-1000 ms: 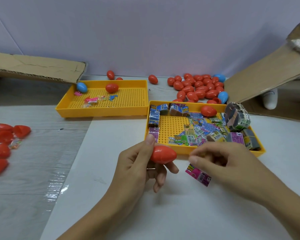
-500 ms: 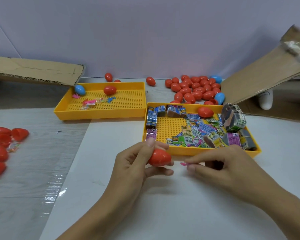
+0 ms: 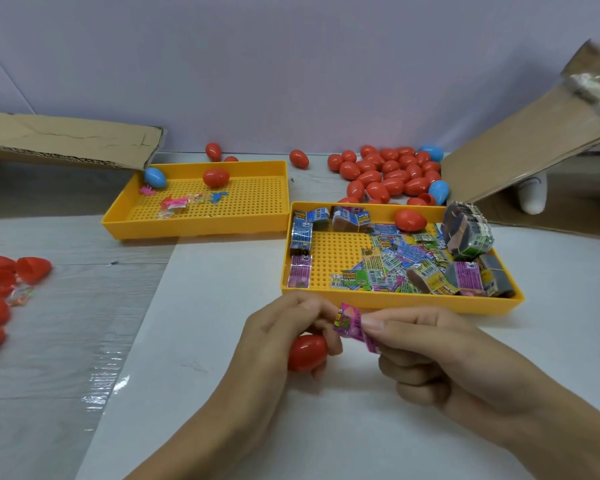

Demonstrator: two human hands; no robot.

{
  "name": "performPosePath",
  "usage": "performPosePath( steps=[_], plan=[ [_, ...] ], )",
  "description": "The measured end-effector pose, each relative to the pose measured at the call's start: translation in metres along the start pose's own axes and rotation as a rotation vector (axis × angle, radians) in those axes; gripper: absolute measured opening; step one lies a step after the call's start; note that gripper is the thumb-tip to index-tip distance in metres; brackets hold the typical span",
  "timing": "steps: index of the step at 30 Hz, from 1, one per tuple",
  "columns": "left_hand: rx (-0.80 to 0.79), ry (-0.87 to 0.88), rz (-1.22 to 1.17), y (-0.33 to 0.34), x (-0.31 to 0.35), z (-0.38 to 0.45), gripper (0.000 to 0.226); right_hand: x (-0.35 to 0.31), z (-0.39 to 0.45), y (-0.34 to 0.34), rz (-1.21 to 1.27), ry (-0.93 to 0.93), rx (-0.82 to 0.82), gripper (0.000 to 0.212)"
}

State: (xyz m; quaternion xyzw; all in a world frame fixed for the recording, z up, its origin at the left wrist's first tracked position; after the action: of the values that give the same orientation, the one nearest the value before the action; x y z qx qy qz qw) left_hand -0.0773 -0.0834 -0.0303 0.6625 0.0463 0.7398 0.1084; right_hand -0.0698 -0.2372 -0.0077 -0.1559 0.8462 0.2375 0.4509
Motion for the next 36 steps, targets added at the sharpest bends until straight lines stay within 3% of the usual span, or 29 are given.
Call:
performPosePath(
  steps=[5, 8, 12, 14, 23, 29, 36],
  plan=[
    [0.002, 0.089, 0.172, 0.002, 0.005, -0.002, 0.025, 0.000, -0.001, 0.002, 0.034, 0.019, 0.014, 0.015],
    [0.022, 0.123, 0.184, 0.003, 0.006, -0.003, 0.023, -0.004, -0.001, 0.000, -0.060, -0.021, 0.123, 0.028],
    [0.062, 0.135, 0.163, 0.002, 0.008, -0.003, 0.028, -0.019, -0.011, -0.011, -0.431, -0.375, 0.455, 0.056],
    [0.067, 0.119, 0.151, -0.002, 0.008, -0.003, 0.029, -0.024, -0.017, -0.012, -0.447, -0.480, 0.506, 0.048],
    [0.004, 0.125, 0.133, 0.001, 0.009, -0.002, 0.030, -0.017, -0.011, -0.004, -0.496, -0.465, 0.364, 0.030],
    [-0.037, 0.125, 0.119, 0.001, 0.010, -0.002, 0.025, -0.016, -0.008, -0.006, -0.373, -0.450, 0.295, 0.016],
    [-0.155, 0.137, 0.071, 0.006, 0.012, -0.003, 0.011, -0.014, -0.004, -0.008, -0.229, -0.387, 0.249, 0.027]
  ],
)
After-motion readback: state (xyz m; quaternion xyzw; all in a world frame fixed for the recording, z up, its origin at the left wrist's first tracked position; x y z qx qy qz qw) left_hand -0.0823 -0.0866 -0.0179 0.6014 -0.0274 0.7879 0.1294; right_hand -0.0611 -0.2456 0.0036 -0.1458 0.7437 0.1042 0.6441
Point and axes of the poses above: each hand's wrist, its own z-axis towards the middle knuckle, its own y-axis out of the palm, x = y × z, the point moved 5 cm from there along z, towards the middle knuckle, and after that the axes turned 7 degrees about y, right-handed, at the moved point
